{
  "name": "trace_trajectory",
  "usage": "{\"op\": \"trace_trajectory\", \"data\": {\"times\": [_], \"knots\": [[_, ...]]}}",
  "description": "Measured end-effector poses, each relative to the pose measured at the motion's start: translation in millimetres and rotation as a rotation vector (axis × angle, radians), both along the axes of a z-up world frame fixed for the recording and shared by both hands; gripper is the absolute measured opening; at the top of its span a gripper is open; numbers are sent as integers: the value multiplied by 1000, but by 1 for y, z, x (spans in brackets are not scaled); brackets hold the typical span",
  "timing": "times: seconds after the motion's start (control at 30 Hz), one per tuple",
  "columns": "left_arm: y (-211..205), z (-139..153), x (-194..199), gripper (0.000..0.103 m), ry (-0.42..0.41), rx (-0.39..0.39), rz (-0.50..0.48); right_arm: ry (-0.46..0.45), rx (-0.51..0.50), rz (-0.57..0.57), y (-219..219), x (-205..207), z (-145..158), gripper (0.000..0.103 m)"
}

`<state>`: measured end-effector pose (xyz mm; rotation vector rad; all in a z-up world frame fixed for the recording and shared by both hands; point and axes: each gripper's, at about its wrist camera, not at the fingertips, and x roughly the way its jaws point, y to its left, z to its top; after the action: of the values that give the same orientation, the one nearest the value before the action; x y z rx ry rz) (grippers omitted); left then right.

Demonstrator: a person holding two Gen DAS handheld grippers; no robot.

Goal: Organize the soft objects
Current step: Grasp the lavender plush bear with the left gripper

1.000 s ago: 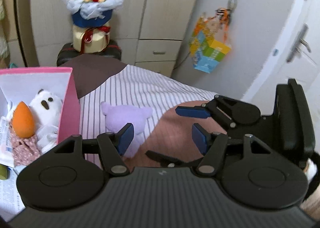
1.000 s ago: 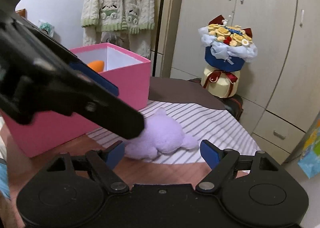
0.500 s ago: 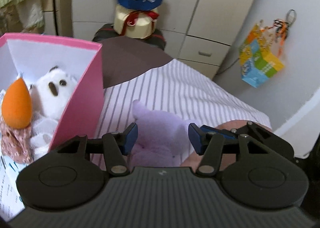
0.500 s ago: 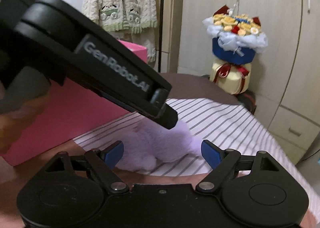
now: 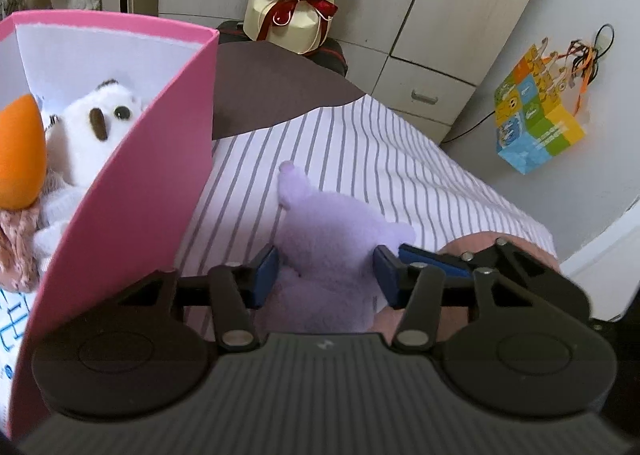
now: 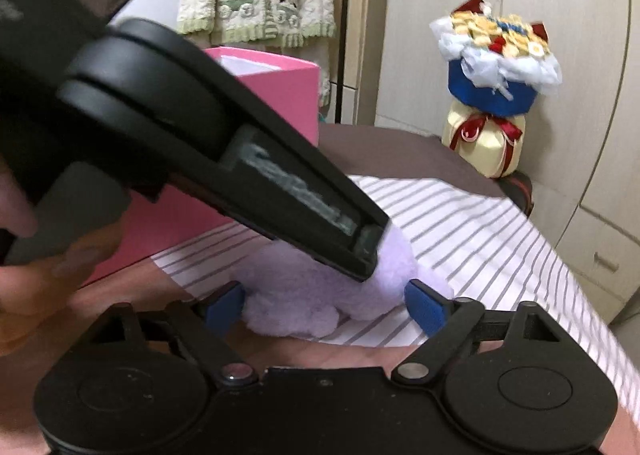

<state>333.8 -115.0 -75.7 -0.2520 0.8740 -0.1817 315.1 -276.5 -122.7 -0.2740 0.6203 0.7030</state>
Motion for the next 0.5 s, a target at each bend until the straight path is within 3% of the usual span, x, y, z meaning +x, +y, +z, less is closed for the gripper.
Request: {"op": "trace_trajectory", "data": {"times": [0.13, 0.33, 0.5], "knots": [[-1, -1, -4, 42, -5, 7, 4, 88, 47, -30, -4, 7, -7, 93], [0, -5, -5, 41, 24, -40, 19, 78, 34, -51, 8, 5, -10, 96], [2, -13, -7, 37, 71, -100, 11, 62, 44, -87, 5, 3, -9, 80]]}}
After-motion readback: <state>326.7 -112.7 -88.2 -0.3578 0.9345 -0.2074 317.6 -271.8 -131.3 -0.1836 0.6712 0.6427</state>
